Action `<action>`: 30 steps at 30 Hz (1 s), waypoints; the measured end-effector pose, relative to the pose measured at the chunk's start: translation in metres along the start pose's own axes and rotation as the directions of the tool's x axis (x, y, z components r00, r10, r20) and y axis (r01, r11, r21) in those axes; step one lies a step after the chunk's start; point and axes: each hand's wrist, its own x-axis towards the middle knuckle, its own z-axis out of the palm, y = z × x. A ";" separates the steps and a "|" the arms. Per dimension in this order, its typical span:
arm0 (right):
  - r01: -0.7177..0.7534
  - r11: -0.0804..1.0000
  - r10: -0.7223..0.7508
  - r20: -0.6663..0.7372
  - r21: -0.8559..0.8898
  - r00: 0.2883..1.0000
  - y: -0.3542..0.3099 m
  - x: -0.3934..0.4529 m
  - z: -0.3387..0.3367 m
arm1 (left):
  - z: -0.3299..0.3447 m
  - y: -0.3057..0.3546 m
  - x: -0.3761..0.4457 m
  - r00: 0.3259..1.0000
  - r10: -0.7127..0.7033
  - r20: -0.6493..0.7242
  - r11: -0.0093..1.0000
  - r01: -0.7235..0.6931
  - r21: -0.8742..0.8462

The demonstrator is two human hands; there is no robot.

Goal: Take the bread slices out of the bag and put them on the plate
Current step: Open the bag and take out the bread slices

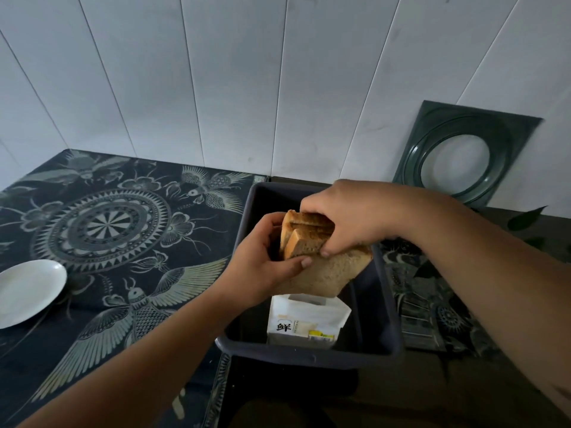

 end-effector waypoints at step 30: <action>-0.002 -0.566 0.376 0.260 0.824 0.889 -0.067 -0.092 0.221 | 0.024 -0.024 -0.123 0.745 -0.656 0.124 0.624 0.627 -0.467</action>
